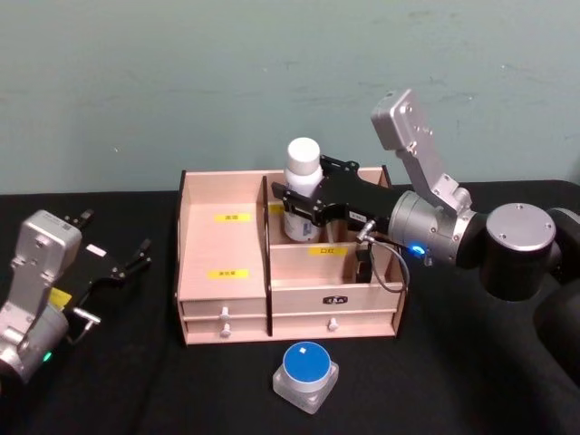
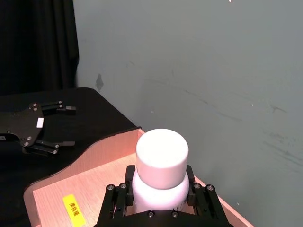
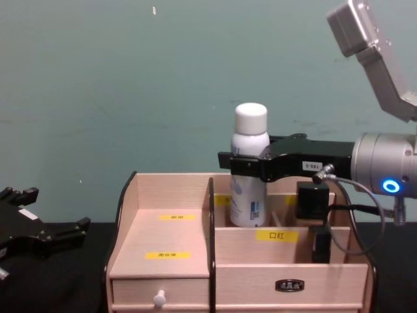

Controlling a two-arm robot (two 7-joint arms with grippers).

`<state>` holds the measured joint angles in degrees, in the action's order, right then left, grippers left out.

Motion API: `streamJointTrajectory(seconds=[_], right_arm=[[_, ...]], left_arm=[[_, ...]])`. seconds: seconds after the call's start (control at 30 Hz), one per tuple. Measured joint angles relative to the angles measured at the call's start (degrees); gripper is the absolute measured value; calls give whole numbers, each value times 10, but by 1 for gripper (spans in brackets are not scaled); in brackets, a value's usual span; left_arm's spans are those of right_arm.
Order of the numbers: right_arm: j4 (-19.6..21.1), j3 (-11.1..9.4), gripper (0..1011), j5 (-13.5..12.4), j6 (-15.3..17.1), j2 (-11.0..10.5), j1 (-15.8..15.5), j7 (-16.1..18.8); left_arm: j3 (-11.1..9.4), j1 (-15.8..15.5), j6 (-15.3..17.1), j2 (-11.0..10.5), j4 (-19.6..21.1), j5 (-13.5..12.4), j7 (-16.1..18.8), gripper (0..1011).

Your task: Pick up the facial cleanser and watermelon frost from the table and place them into the tiered storage box.

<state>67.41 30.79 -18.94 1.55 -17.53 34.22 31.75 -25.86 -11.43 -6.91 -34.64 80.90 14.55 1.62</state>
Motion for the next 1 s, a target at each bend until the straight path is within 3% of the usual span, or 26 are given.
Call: streamJointTrajectory(seconds=[0.43, 1.0], right_arm=[[-23, -2, 600, 5, -1, 10, 7, 5], [-34, -3, 600, -9, 9, 16, -2, 13]], left_arm=[[0, 0, 0, 0, 0, 0, 0, 1010], [0, 0, 0, 0, 0, 0, 0, 1010]])
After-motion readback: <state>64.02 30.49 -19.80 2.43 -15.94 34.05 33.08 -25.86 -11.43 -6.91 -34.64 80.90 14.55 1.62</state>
